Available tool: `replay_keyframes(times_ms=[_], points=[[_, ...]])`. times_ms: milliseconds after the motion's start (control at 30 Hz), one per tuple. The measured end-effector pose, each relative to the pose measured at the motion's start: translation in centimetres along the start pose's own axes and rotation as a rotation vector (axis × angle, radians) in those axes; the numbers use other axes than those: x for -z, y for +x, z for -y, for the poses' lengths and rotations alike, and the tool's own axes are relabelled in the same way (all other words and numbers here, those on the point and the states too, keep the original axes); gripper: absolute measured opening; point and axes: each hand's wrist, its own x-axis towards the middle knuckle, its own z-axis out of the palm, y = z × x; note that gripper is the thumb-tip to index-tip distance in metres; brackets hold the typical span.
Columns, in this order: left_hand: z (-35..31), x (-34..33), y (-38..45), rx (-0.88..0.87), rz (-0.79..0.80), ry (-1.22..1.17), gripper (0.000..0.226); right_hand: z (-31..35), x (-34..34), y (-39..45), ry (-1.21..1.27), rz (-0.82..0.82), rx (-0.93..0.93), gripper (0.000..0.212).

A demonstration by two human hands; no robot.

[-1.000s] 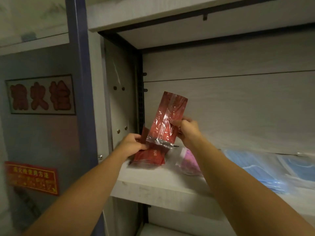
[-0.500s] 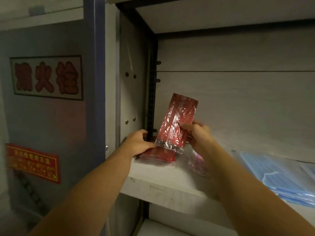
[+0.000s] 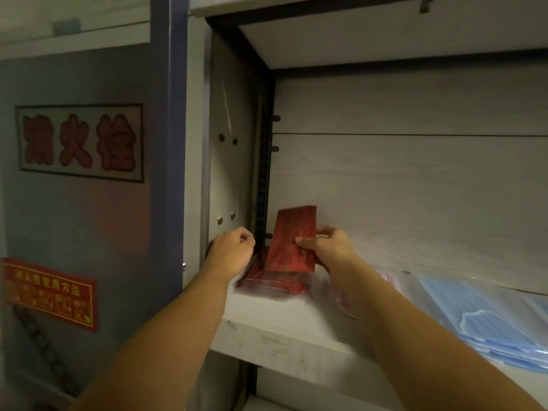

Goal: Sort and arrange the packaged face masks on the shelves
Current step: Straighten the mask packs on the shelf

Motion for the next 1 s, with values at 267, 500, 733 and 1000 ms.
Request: replay_keyframes(times_ms=[267, 500, 733, 1000], points=[[0.0, -0.2, 0.1, -0.02, 0.027, 0.029, 0.017, -1.2, -0.9, -0.4, -0.853, 0.005, 0.197, 0.045], [0.3, -0.3, 0.2, -0.038, 0.065, 0.034, 0.013, -1.3, -0.4, -0.5, -1.049, -0.076, 0.239, 0.081], [-0.1, -0.4, -0.1, -0.076, 0.105, 0.016, 0.012, -0.5, 0.2, -1.4, -1.013, -0.108, 0.355, 0.039], [-2.0, -0.5, 0.0, -0.234, 0.119, 0.108, 0.016, 2.5, 2.1, -4.5, -1.4, -0.053, 0.324, 0.038]])
